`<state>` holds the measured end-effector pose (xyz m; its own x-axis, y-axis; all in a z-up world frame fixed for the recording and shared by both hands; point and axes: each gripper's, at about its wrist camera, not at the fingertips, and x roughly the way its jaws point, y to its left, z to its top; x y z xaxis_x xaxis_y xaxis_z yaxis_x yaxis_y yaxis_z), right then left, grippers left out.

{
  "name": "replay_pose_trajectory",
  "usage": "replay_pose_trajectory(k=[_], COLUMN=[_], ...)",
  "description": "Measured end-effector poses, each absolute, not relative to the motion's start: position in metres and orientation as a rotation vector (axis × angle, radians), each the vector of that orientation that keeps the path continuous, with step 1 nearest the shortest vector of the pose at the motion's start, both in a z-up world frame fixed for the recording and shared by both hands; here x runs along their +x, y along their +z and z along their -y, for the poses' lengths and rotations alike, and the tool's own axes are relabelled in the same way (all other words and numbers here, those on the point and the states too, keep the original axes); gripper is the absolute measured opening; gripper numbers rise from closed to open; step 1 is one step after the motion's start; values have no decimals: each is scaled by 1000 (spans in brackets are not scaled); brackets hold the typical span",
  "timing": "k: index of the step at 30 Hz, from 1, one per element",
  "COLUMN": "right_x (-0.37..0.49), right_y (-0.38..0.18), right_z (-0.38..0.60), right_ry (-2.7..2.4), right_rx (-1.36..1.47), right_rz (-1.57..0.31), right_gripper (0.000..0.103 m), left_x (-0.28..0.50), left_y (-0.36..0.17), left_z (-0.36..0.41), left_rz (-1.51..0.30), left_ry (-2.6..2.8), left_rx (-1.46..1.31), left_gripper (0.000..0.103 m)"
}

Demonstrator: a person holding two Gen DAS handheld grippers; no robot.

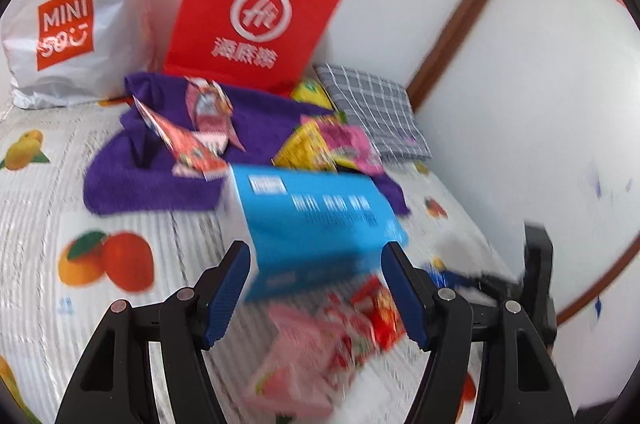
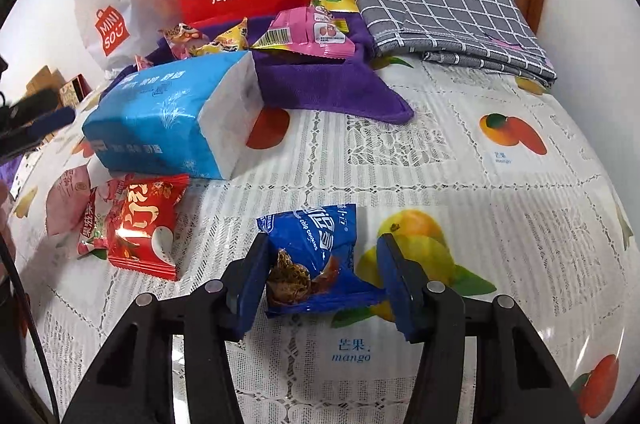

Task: Organize snacks

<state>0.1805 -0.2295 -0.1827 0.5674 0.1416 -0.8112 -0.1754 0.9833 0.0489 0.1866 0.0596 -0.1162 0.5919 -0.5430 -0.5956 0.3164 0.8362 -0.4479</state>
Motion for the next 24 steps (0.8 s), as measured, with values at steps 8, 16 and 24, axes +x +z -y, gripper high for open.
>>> replay_pose_trajectory(k=[8,16,24], right_x=[180,180,180], right_y=[-183,-183,-183], right_z=[229,228,228], right_ry=[185,181,181], right_rx=[-44,-53,-56], right_rz=[-950,-950,-949], right_gripper=[55,55,55], left_x=[159,155,156], left_y=[-141,-156,-150], left_z=[-37,-20,-29], left_rz=[-884,-928,-897], left_ry=[-437,-410,-432], left_rx=[-136,11,-55], left_gripper=[66,58,32])
